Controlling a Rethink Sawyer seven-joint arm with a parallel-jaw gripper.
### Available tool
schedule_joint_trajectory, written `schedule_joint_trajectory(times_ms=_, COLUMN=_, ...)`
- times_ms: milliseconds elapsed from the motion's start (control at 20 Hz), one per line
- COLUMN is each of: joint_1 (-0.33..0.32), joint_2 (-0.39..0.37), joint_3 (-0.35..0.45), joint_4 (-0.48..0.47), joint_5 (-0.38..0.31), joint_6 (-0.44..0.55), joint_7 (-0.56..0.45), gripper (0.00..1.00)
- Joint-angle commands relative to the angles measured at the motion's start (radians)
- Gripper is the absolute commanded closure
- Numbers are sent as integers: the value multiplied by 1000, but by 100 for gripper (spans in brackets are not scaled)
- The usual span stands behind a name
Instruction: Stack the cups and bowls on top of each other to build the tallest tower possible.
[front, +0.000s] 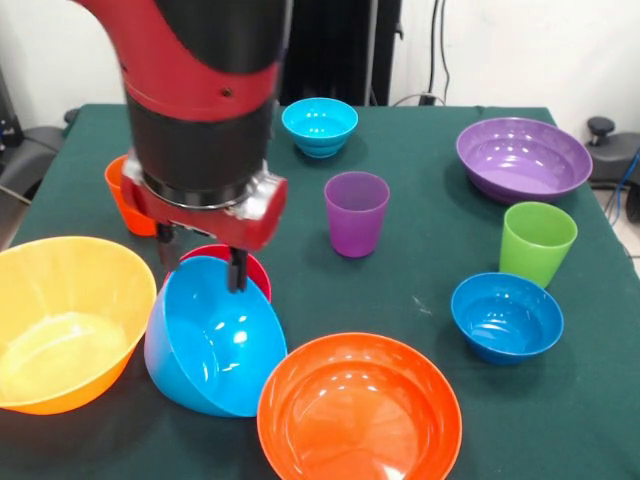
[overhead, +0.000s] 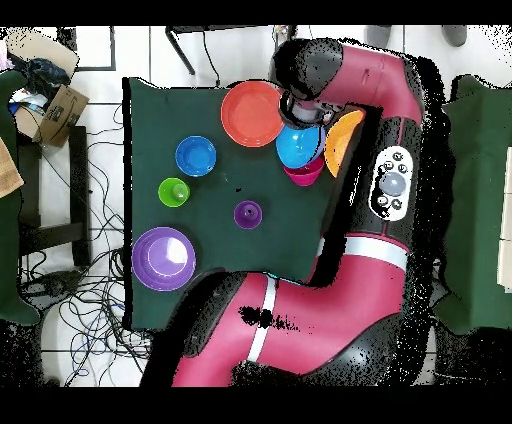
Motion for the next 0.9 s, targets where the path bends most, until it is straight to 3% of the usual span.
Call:
schedule_joint_trajectory(times_ms=50, joint_1=-35, joint_2=31, joint_3=106, joint_4=29, joint_5=-47, joint_6=-61, joint_7=-265, gripper=0)
schedule_joint_trajectory(times_ms=100, joint_1=-35, joint_2=67, joint_3=108, joint_4=-32, joint_5=-54, joint_6=-43, joint_7=-255, gripper=0)
schedule_joint_trajectory(times_ms=250, joint_1=-34, joint_2=97, joint_3=98, joint_4=-58, joint_5=-65, joint_6=-58, joint_7=-229, gripper=0)
schedule_joint_trajectory(times_ms=900, joint_1=-74, joint_2=146, joint_3=87, joint_4=25, joint_5=-78, joint_6=-206, joint_7=-249, gripper=0)
